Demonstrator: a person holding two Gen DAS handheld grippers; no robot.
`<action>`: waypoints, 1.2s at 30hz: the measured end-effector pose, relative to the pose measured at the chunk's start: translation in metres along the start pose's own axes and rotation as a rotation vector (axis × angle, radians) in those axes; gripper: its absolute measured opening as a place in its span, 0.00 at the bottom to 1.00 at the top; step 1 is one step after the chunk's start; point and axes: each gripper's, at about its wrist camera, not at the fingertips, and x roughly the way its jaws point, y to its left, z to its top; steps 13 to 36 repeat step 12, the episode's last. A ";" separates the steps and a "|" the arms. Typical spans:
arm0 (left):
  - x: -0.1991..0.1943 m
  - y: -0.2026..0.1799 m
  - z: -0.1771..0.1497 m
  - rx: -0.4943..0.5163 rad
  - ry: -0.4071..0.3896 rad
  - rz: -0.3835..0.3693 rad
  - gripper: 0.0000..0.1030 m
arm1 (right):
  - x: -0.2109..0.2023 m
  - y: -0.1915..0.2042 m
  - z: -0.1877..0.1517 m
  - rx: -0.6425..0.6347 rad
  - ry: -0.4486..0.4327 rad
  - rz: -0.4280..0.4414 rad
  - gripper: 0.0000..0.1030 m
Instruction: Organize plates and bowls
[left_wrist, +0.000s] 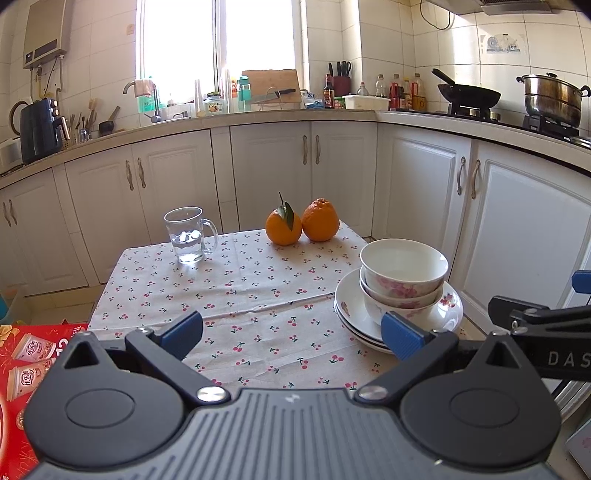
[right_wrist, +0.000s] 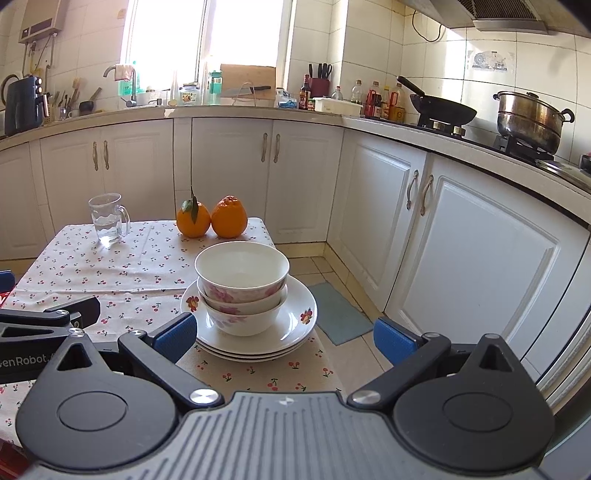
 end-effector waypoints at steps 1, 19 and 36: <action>0.000 0.000 0.000 -0.001 -0.001 0.000 0.99 | 0.000 0.000 0.000 -0.001 -0.001 0.000 1.00; 0.000 0.000 0.000 0.000 0.001 -0.001 0.99 | -0.001 -0.001 0.000 -0.001 -0.003 0.001 1.00; 0.000 0.000 0.000 0.000 0.001 -0.001 0.99 | -0.001 -0.001 0.000 -0.001 -0.003 0.001 1.00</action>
